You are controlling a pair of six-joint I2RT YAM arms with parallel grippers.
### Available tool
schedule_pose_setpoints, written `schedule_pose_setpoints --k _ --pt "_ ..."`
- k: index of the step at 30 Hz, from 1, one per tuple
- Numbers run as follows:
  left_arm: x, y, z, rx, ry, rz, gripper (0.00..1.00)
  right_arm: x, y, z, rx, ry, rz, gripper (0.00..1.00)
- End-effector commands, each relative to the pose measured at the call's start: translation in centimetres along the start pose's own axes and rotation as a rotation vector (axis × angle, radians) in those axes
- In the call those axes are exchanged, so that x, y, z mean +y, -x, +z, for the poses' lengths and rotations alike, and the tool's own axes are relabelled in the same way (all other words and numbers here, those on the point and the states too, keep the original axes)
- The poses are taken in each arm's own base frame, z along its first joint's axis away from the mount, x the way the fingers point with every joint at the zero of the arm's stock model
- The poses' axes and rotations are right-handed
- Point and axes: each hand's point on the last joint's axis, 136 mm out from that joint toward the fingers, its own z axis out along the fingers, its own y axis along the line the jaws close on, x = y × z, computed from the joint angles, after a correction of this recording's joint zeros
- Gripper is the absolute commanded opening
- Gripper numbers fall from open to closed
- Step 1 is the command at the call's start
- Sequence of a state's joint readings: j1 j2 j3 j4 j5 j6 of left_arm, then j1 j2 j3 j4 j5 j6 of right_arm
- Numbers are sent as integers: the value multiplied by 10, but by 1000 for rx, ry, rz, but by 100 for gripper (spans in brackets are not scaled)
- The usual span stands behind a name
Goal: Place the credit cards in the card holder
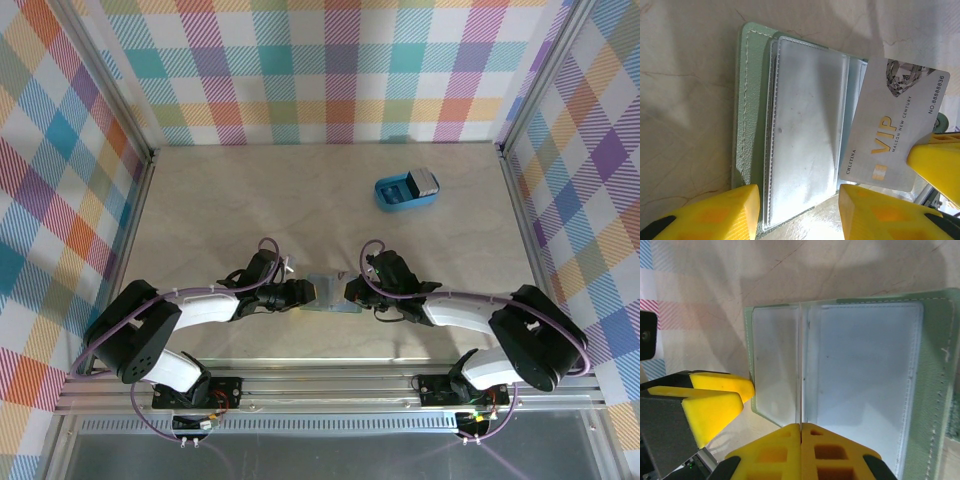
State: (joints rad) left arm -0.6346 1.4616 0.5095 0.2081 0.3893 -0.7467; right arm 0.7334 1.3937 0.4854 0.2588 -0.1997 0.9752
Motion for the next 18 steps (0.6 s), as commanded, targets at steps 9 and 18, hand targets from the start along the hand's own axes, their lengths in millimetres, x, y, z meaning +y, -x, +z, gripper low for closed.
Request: schedule_pose_setpoints --k 9,18 --pt "-12 9 -15 -64 -1 34 46 -1 -1 7 14 20 42 0" --pt "3 2 -2 -33 28 22 46 -7 -5 10 29 3 60 0"
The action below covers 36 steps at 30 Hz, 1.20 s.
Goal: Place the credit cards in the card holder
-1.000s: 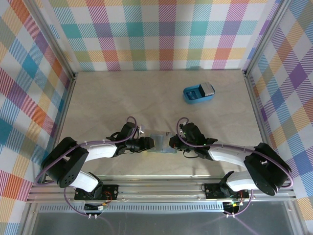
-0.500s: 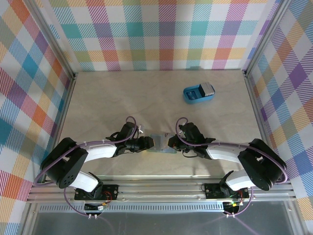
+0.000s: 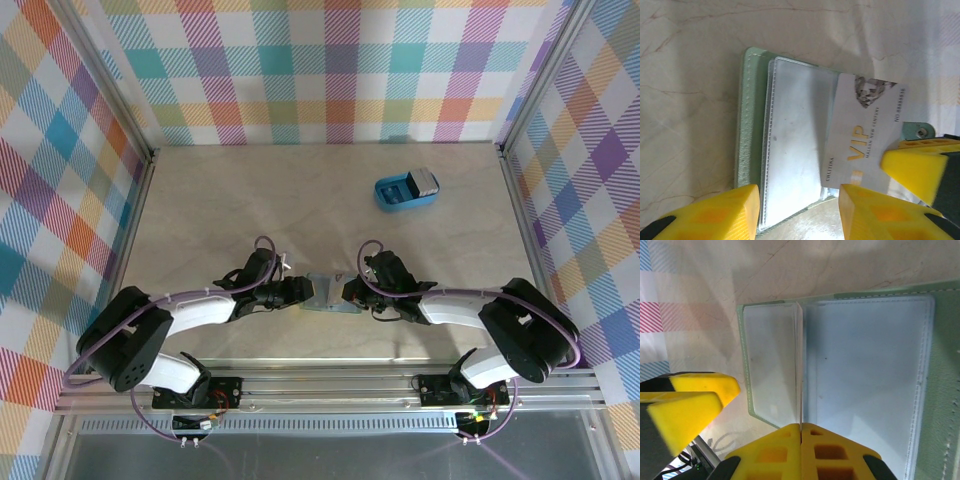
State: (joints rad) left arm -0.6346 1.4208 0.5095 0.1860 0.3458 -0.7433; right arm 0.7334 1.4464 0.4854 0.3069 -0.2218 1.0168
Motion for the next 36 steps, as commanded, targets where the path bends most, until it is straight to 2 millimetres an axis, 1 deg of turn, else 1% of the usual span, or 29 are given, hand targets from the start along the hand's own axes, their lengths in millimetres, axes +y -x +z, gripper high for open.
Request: schedule_pose_setpoints --k 1,6,10,14,21,25,30,36 --pt "5 -6 6 13 14 13 46 -6 -2 1 8 -10 20 0" --pt "12 -8 11 25 31 7 46 -9 -7 1 35 -21 12 0" --pt "13 -9 12 28 34 6 46 -14 -13 3 64 -39 20 0" --pt "14 -10 13 30 37 6 46 -15 -19 3 100 -42 -7 0" --pt "16 -11 13 33 43 3 45 -16 -17 0 103 -75 -10 0" --pt "15 -10 13 31 41 4 45 -22 -14 0 84 -98 12 0" --pt "16 -11 15 36 38 0 45 -26 -9 3 60 -110 31 0" --pt "18 -13 17 43 38 -3 44 -29 -9 11 82 -125 7 0"
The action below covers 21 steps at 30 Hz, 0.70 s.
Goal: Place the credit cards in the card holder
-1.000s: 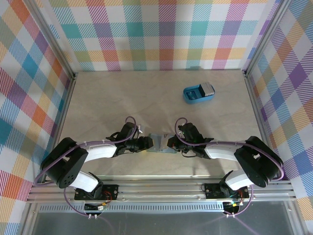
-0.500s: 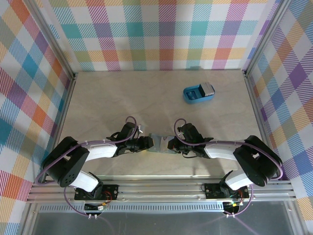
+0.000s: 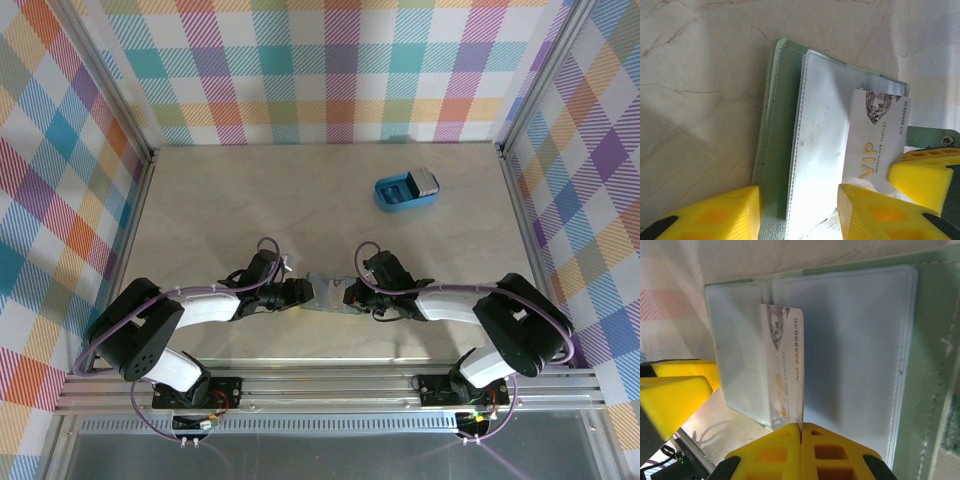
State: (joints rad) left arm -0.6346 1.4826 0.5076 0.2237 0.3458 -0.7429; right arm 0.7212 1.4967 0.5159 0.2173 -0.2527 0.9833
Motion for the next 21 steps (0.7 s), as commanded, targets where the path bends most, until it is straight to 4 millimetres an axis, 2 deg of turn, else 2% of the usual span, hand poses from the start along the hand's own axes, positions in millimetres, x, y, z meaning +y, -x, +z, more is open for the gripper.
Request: schedule_pose_setpoints --k 1,12,21 --pt "9 -10 7 28 20 6 44 -10 1 7 12 -52 -2 0" --pt "9 -11 8 32 19 3 44 -6 7 9 -1 -49 -7 0" --pt "8 -10 10 34 16 4 44 -7 -1 11 50 -55 1 0"
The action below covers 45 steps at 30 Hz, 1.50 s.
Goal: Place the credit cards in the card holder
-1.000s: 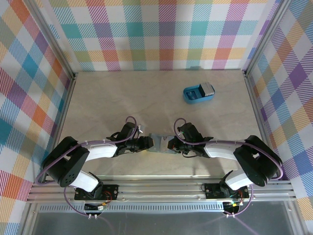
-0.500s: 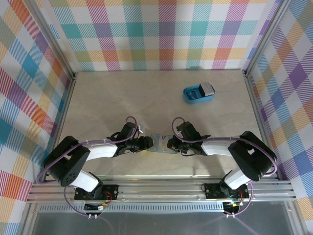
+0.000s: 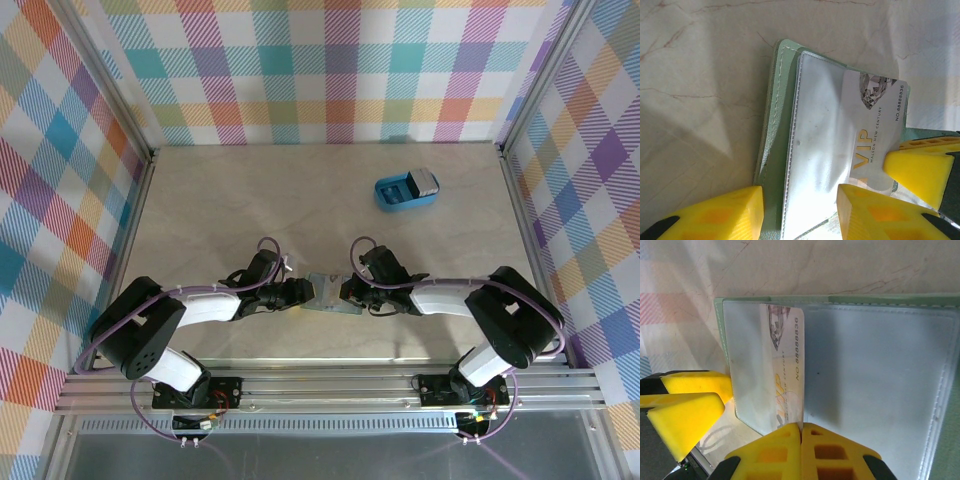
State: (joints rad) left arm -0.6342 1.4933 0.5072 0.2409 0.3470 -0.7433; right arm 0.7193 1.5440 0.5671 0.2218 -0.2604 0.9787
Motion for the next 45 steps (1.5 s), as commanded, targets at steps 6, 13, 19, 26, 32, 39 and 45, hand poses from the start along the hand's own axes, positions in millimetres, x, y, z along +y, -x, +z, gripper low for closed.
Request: schedule_pose_setpoints --k 6,13,19,26,32,39,45 --pt "9 -12 8 38 22 -1 44 -17 -14 6 80 -69 11 0" --pt "9 -11 8 29 15 -7 43 -14 -17 14 118 -60 8 0" --pt "9 -11 10 28 11 -10 43 -7 -14 18 119 -50 6 0" --pt "10 -11 9 24 13 -10 43 5 -5 4 73 -82 -28 26" --pt "11 -10 6 7 9 -10 43 13 11 -34 -35 -196 -48 41" --pt "8 -11 6 -6 -23 -26 41 14 18 -42 -43 -326 -86 43" --pt "8 -14 6 -7 -27 -22 41 25 15 -22 21 -363 -111 39"
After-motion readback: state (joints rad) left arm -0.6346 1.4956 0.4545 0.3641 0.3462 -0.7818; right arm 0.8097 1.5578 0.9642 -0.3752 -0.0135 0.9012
